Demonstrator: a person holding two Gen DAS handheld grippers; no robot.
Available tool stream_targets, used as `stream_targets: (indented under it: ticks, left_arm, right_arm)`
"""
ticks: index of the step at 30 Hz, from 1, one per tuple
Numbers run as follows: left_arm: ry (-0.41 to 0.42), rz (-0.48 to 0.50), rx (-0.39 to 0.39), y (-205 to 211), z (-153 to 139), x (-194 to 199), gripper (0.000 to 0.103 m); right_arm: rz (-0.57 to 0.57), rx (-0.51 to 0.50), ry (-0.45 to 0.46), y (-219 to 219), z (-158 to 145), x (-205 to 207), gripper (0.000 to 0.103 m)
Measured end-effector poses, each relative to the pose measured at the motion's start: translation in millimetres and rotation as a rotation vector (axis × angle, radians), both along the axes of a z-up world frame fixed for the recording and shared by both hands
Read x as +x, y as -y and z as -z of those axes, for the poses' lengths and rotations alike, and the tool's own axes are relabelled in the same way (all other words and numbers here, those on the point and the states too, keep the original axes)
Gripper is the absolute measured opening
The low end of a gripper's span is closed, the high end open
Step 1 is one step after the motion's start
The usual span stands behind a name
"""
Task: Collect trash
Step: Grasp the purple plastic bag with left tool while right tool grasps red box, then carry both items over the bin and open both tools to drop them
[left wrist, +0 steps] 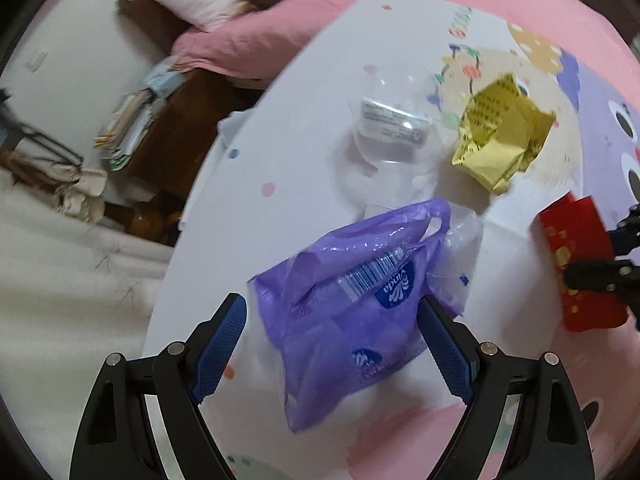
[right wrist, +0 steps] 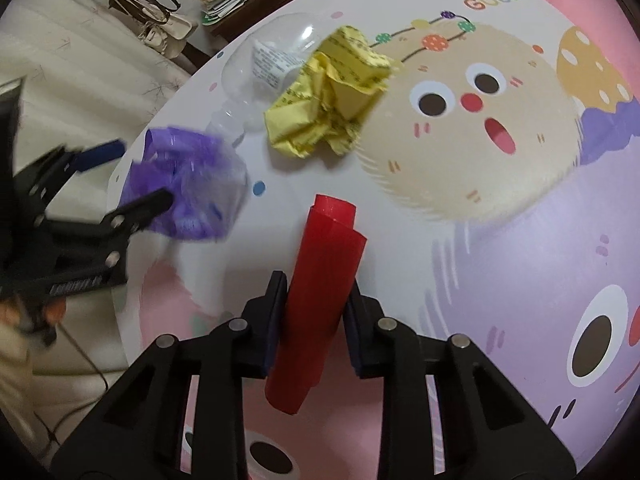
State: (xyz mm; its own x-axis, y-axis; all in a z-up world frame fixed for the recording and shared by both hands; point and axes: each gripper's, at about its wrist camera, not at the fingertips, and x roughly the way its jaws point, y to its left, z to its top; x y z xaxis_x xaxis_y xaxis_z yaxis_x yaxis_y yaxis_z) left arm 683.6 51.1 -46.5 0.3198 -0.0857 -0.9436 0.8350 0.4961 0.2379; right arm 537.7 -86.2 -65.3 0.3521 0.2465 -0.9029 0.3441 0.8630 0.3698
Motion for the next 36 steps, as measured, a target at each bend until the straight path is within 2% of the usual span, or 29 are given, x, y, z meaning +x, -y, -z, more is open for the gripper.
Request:
stream_targets:
  ticks: [3, 6, 8, 10, 11, 13, 18, 22, 31, 36]
  left_arm:
    - [-0.063, 0.043, 0.015, 8, 14, 7, 0.089]
    - [-0.056, 0.059, 0.025, 13, 21, 8, 0.088]
    - [-0.051, 0.048, 0.019, 15, 22, 8, 0.082]
    - [-0.046, 0.028, 0.014, 12, 25, 3, 0.066]
    - [-0.047, 0.014, 0.008, 12, 26, 1, 0.063]
    - [-0.035, -0.018, -0.001, 12, 27, -6, 0.049]
    - [-0.015, -0.065, -0.01, 11, 30, -31, 0.03]
    - [-0.006, -0.14, -0.023, 12, 31, -53, 0.017]
    - [-0.023, -0.355, -0.082, 27, 29, -125, 0.011]
    - [-0.062, -0.502, -0.17, 34, 18, -187, 0.009]
  right_arm:
    - [0.008, 0.011, 0.003, 7, 1, -5, 0.024]
    - [0.008, 0.008, 0.006, 11, 0, -14, 0.024]
    - [0.013, 0.013, 0.007, 14, 0, -22, 0.024]
    - [0.021, 0.018, 0.009, 14, 0, -25, 0.024]
    - [0.025, 0.02, 0.009, 15, 0, -27, 0.024]
    - [0.029, 0.024, 0.011, 16, 0, -34, 0.024]
    - [0.024, 0.036, 0.011, 12, 1, -46, 0.024]
    - [0.018, 0.05, 0.009, 14, -1, -62, 0.022]
    - [-0.015, 0.075, 0.047, 34, -25, -124, 0.022]
    - [-0.05, 0.089, 0.067, 59, -39, -178, 0.022]
